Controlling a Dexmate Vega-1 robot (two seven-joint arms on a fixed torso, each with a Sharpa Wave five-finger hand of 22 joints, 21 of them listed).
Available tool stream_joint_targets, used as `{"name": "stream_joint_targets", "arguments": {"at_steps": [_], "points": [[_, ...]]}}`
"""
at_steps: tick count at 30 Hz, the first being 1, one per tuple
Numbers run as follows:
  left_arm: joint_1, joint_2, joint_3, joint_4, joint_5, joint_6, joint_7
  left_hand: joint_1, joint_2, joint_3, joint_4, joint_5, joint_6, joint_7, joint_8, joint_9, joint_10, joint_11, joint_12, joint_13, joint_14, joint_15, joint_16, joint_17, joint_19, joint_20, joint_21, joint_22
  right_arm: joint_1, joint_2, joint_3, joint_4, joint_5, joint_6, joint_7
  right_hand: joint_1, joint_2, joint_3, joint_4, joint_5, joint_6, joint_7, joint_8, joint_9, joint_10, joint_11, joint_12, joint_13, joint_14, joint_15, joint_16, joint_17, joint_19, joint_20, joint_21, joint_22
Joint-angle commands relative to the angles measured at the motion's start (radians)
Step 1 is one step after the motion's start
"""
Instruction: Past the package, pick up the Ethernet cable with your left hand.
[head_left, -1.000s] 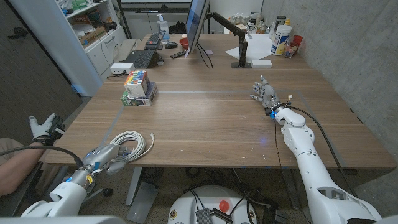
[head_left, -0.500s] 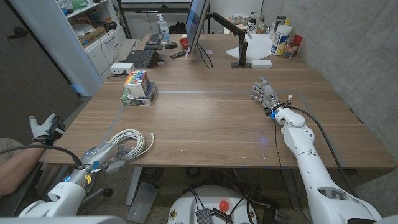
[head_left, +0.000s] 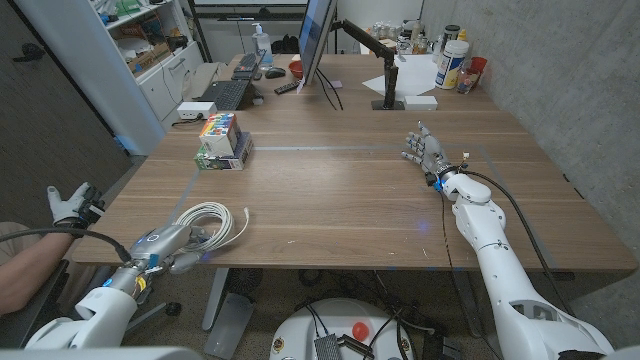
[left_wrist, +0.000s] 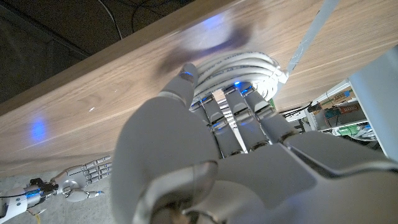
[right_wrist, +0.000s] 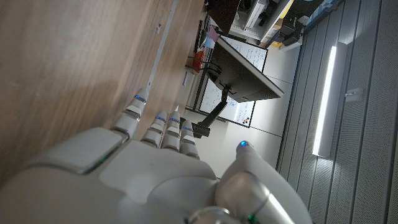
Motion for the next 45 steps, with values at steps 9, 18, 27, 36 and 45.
{"name": "stream_joint_targets", "arguments": {"at_steps": [9,18,27,36,45], "points": [[-0.028,-0.031,-0.006,-0.013,0.012,-0.036,-0.001,0.138,0.136,0.025,0.031,0.005,0.068,-0.044,0.028,0.040,0.012,-0.010,0.006,0.022,0.014,-0.162,-0.006,0.005,-0.002,-0.010,0.013,0.004,0.002,-0.002,-0.003,0.004,-0.004,-0.002,0.003,-0.006,0.006,-0.005,0.002,0.007,-0.004,0.000,0.004,0.004,-0.011,0.001,0.005,-0.001,-0.011,-0.003,0.003,0.001,-0.011,-0.005,-0.004,0.003],[-0.037,-0.038,-0.019,-0.032,-0.006,-0.053,-0.022,0.139,0.133,0.020,0.032,0.005,0.076,-0.046,0.033,0.039,0.020,-0.010,0.008,0.027,0.020,-0.162,-0.005,0.006,-0.002,-0.012,0.018,0.003,0.003,-0.003,-0.003,0.004,-0.005,-0.004,0.003,-0.006,0.006,-0.005,0.002,0.007,-0.004,0.001,0.005,0.004,-0.014,0.001,0.004,-0.001,-0.012,-0.002,0.003,0.001,-0.014,-0.005,-0.005,0.003],[-0.017,-0.064,-0.054,-0.076,0.009,-0.069,-0.043,0.141,0.131,0.015,0.030,0.006,0.080,-0.046,0.036,0.038,0.027,-0.011,0.009,0.031,0.024,-0.162,-0.006,0.007,-0.004,-0.015,0.023,0.003,0.003,-0.005,-0.004,0.002,-0.006,-0.007,0.006,-0.007,0.006,-0.005,0.002,0.007,-0.003,0.001,0.005,0.004,-0.014,0.004,0.005,-0.001,-0.015,-0.001,0.002,0.001,-0.016,-0.005,-0.005,0.003],[-0.004,-0.098,-0.085,-0.113,0.027,-0.089,-0.082,0.143,0.130,0.011,0.029,0.006,0.083,-0.046,0.039,0.038,0.029,-0.011,0.007,0.032,0.027,-0.162,-0.008,0.007,-0.006,-0.015,0.028,0.003,0.003,-0.006,-0.006,0.002,-0.007,-0.005,0.008,-0.006,0.005,-0.005,0.002,0.007,-0.003,0.001,0.005,0.004,-0.015,0.004,0.005,-0.001,-0.016,-0.002,0.002,0.001,-0.018,-0.007,-0.005,0.003],[-0.012,-0.131,-0.099,-0.136,0.042,-0.108,-0.107,0.145,0.130,0.009,0.028,0.007,0.087,-0.045,0.042,0.037,0.031,-0.010,0.005,0.033,0.029,-0.162,-0.009,0.007,-0.008,-0.016,0.031,0.003,0.002,-0.005,-0.005,-0.002,-0.007,-0.011,0.006,-0.006,0.005,-0.005,0.002,0.007,-0.004,0.001,0.005,0.004,-0.015,0.005,0.005,-0.001,-0.017,0.000,0.002,0.001,-0.019,-0.006,-0.005,0.003]]}}
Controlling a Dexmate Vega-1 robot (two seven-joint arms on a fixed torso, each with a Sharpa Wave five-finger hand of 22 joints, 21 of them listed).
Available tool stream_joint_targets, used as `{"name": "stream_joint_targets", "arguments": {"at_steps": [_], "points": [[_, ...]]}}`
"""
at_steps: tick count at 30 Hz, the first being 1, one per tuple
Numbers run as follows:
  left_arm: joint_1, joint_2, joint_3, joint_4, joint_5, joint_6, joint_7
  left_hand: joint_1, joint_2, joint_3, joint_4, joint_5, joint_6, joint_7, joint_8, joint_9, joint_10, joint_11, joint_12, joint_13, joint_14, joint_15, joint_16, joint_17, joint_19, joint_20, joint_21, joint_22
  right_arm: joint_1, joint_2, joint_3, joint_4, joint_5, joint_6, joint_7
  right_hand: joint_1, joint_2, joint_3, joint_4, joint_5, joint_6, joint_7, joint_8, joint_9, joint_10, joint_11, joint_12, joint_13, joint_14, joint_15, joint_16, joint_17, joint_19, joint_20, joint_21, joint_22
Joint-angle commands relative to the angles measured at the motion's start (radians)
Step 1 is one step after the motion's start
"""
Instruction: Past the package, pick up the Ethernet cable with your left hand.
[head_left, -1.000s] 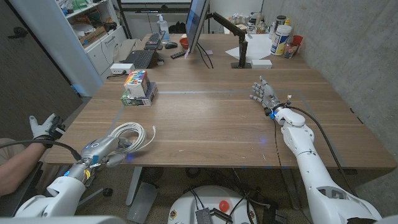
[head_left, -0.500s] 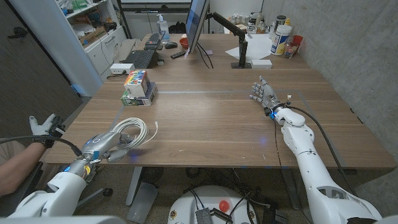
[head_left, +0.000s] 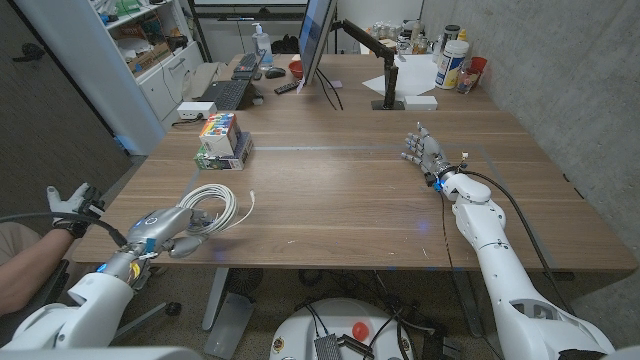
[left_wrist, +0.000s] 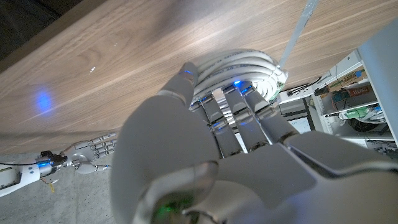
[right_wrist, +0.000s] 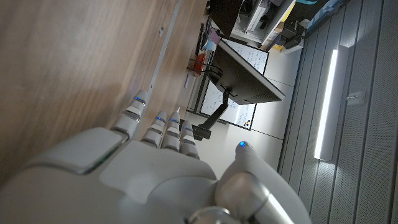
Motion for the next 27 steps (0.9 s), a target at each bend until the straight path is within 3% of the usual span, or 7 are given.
{"name": "stream_joint_targets", "arguments": {"at_steps": [1,3,27], "points": [[-0.003,-0.043,-0.026,-0.036,0.021,-0.027,-0.038,0.132,0.143,0.018,0.018,0.006,0.083,-0.042,0.022,0.037,0.022,-0.012,0.006,0.032,0.012,-0.157,0.004,0.003,-0.008,-0.017,0.006,0.003,-0.001,-0.001,-0.001,-0.005,-0.001,-0.006,0.000,0.000,-0.001,-0.001,-0.002,0.003,-0.003,0.001,0.005,0.004,-0.001,0.002,0.005,-0.001,-0.007,0.000,0.002,0.001,-0.002,-0.002,-0.001,0.003],[-0.011,-0.058,-0.030,-0.035,-0.021,-0.051,-0.034,0.132,0.143,0.017,0.018,0.006,0.082,-0.042,0.022,0.037,0.023,-0.012,0.006,0.032,0.012,-0.157,0.003,0.003,-0.008,-0.017,0.007,0.003,-0.001,-0.001,-0.001,-0.005,-0.001,-0.007,0.001,0.000,-0.001,-0.001,-0.002,0.003,-0.003,0.001,0.005,0.004,-0.001,0.001,0.005,-0.001,-0.007,0.000,0.002,0.001,-0.002,-0.002,-0.001,0.003],[-0.019,-0.111,-0.056,-0.084,0.024,-0.084,-0.087,0.137,0.143,0.008,0.018,0.007,0.082,-0.043,0.026,0.034,0.028,-0.012,-0.001,0.035,0.018,-0.157,-0.001,0.004,-0.013,-0.016,0.019,0.002,0.000,-0.003,-0.002,-0.004,-0.002,-0.010,0.006,0.001,-0.002,-0.002,-0.002,0.003,-0.004,0.002,0.005,0.004,0.000,0.003,0.006,-0.001,-0.010,0.001,0.002,0.001,-0.003,-0.002,-0.001,0.003]]}}
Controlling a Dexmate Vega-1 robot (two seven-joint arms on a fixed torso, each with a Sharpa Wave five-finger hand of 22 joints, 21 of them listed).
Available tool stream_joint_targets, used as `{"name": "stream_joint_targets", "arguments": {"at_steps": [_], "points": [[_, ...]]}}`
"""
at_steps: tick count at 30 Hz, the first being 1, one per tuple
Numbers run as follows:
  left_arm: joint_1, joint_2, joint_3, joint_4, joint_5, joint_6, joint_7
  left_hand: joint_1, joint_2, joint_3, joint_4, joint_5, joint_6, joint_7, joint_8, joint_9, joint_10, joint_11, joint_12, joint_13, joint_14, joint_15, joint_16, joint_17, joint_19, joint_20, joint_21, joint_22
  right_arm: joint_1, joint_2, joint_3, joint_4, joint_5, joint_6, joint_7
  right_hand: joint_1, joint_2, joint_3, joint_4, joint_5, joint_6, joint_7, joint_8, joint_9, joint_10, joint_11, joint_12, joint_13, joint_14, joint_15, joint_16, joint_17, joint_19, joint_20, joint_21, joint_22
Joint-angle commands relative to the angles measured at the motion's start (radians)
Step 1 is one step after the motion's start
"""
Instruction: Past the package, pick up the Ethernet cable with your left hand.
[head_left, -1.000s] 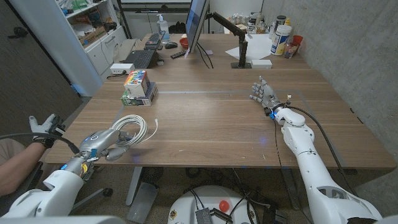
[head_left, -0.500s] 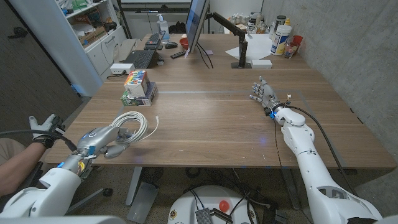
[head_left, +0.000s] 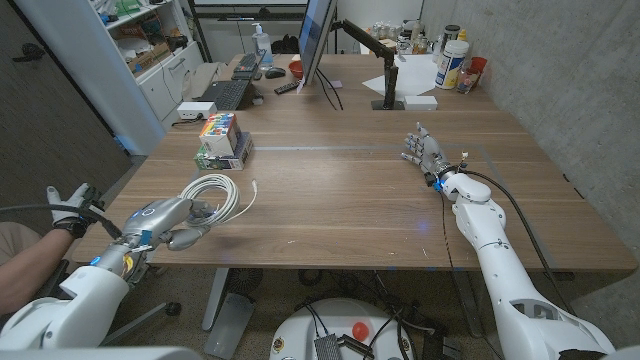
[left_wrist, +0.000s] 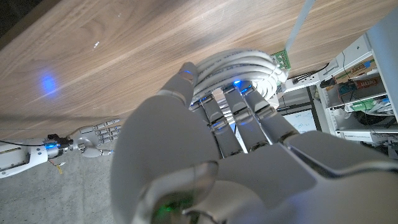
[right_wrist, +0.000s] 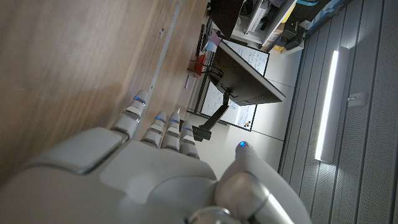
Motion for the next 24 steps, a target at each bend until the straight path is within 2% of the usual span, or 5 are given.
{"name": "stream_joint_targets", "arguments": {"at_steps": [1,24], "points": [[-0.004,-0.032,-0.015,-0.027,0.018,-0.016,-0.027,0.137,0.143,0.012,0.014,0.004,0.084,-0.042,0.023,0.034,0.022,-0.015,0.002,0.035,0.009,-0.155,0.003,0.005,-0.007,-0.019,0.012,0.002,0.001,-0.001,-0.001,0.000,-0.001,-0.002,0.003,0.001,-0.002,-0.002,-0.002,0.003,-0.004,0.003,0.005,0.004,-0.001,0.003,0.006,-0.001,-0.006,-0.003,0.002,0.001,-0.003,-0.002,-0.001,0.003],[-0.015,-0.084,-0.035,-0.071,0.051,-0.050,-0.060,0.142,0.144,0.004,0.015,0.005,0.083,-0.042,0.027,0.031,0.025,-0.014,-0.005,0.039,0.014,-0.155,-0.003,0.005,-0.012,-0.018,0.026,0.001,0.001,-0.001,-0.002,0.001,-0.001,-0.003,0.005,0.001,-0.002,-0.002,-0.002,0.003,-0.012,0.001,0.002,0.004,-0.008,0.000,0.004,-0.001,-0.008,-0.002,0.002,0.000,-0.004,0.001,0.000,0.003]]}}
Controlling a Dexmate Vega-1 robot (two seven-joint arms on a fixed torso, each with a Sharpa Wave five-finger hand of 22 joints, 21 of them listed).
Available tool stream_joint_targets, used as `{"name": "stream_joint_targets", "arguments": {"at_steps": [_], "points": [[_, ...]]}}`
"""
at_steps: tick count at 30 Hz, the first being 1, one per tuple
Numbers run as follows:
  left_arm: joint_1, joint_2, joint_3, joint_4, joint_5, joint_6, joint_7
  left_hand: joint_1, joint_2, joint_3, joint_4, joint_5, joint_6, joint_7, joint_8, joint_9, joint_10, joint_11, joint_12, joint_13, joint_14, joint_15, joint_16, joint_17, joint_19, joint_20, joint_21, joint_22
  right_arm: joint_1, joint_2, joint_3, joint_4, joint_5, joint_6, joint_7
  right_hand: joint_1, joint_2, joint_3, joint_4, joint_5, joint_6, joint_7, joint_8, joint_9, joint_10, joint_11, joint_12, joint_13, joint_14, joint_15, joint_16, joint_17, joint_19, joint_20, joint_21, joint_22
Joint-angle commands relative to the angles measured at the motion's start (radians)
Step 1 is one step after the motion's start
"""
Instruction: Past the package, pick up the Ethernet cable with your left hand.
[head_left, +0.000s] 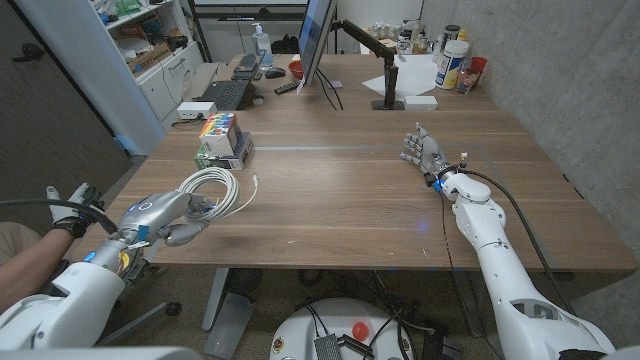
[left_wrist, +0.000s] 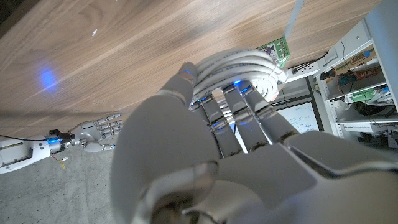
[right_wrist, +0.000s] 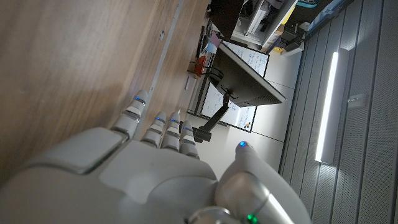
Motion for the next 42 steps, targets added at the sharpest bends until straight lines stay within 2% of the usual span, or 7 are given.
{"name": "stream_joint_targets", "arguments": {"at_steps": [1,42], "points": [[-0.011,-0.023,-0.007,-0.016,0.013,-0.018,-0.020,0.142,0.144,0.008,0.011,0.006,0.084,-0.039,0.027,0.031,0.024,-0.014,-0.001,0.039,0.006,-0.153,0.002,0.006,-0.005,-0.018,0.010,0.003,0.001,0.000,0.000,0.001,0.000,0.000,0.001,0.001,-0.002,-0.002,-0.002,0.003,-0.003,-0.001,0.002,0.004,-0.005,-0.003,0.004,-0.001,-0.003,-0.001,0.002,0.000,-0.005,0.001,0.000,0.003],[-0.040,-0.068,-0.029,-0.066,0.033,-0.044,-0.076,0.146,0.141,-0.006,0.010,0.008,0.097,-0.043,0.038,0.027,0.039,-0.014,-0.008,0.045,0.024,-0.154,0.002,0.010,-0.013,-0.021,0.030,0.001,0.002,-0.004,-0.003,-0.001,-0.005,-0.009,0.004,0.000,-0.003,-0.004,-0.002,0.003,-0.008,-0.001,0.002,0.004,-0.007,-0.002,0.005,-0.001,-0.007,-0.001,0.003,0.001,-0.007,0.002,0.000,0.003]]}}
